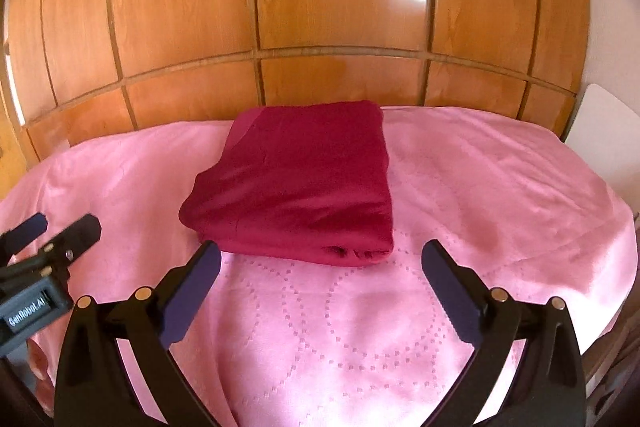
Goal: Fold small clothes
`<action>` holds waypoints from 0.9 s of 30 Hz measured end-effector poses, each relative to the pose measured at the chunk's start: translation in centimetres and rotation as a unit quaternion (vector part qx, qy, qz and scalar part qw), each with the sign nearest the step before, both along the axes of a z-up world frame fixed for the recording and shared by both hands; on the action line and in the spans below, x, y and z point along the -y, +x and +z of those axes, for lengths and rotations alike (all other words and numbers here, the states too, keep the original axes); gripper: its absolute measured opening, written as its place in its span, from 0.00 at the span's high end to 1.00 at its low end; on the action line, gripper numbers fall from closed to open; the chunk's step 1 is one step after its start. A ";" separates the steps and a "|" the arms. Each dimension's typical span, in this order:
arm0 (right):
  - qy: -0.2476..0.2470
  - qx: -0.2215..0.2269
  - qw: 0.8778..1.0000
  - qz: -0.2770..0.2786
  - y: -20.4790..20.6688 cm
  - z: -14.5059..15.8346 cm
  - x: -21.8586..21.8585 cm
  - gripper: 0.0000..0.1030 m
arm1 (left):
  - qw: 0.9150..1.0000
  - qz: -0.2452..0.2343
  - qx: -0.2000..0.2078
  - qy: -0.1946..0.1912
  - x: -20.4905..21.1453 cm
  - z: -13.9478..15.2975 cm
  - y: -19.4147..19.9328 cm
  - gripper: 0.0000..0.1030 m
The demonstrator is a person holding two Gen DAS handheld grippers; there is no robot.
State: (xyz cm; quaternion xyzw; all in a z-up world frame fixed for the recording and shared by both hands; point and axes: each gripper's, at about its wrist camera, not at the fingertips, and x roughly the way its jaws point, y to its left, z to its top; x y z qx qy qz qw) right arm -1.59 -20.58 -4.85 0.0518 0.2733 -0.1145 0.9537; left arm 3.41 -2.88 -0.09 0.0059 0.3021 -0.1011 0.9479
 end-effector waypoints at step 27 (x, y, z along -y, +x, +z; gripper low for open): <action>0.016 -0.010 1.000 -0.022 -0.5 -0.8 0.4 0.03 | 0.999 0.023 0.016 0.033 0.4 0.0 -0.9 0.04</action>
